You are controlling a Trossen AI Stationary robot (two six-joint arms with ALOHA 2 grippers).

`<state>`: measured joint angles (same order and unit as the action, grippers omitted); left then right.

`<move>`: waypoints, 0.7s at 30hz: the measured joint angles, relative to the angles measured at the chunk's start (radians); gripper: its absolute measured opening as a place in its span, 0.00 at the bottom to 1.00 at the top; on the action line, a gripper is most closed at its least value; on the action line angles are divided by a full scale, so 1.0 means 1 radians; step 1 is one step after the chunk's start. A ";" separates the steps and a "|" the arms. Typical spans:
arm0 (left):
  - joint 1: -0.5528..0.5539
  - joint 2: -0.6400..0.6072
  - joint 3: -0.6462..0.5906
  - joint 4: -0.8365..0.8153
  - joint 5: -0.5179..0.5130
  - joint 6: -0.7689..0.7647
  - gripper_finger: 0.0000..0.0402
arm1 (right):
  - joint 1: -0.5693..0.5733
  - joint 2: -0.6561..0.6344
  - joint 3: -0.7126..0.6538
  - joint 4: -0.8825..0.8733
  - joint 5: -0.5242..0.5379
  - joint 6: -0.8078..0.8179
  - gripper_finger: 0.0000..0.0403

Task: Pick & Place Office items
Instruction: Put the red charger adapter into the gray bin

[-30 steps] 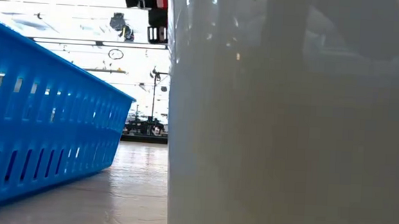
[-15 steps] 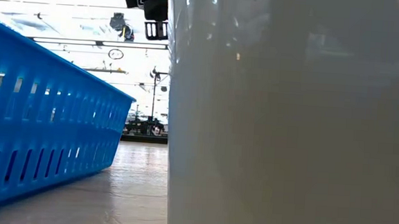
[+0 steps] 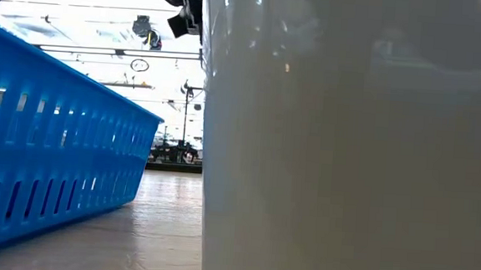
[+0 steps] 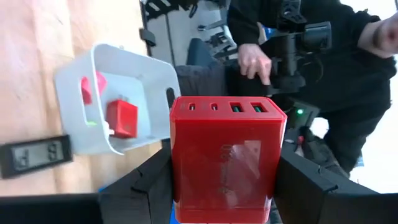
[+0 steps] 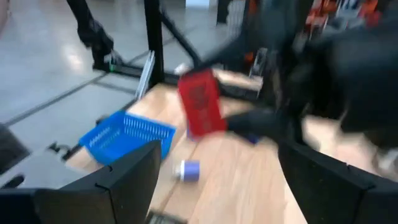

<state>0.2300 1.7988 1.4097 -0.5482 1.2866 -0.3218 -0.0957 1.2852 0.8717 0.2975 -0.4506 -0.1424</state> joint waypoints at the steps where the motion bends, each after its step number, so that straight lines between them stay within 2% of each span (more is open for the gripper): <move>1: -0.001 0.008 0.000 0.002 0.007 0.000 0.52 | 0.003 0.008 0.003 0.021 0.001 0.000 0.78; 13: 0.021 0.050 0.000 0.080 0.027 0.021 0.52 | 0.027 0.089 0.001 0.160 0.000 0.031 0.78; 21: 0.054 0.050 0.000 0.090 0.057 0.027 0.52 | 0.027 0.090 0.001 0.170 0.002 0.047 0.78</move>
<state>0.2836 1.8488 1.4097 -0.4585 1.3439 -0.2947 -0.0689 1.3755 0.8726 0.4676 -0.4484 -0.0956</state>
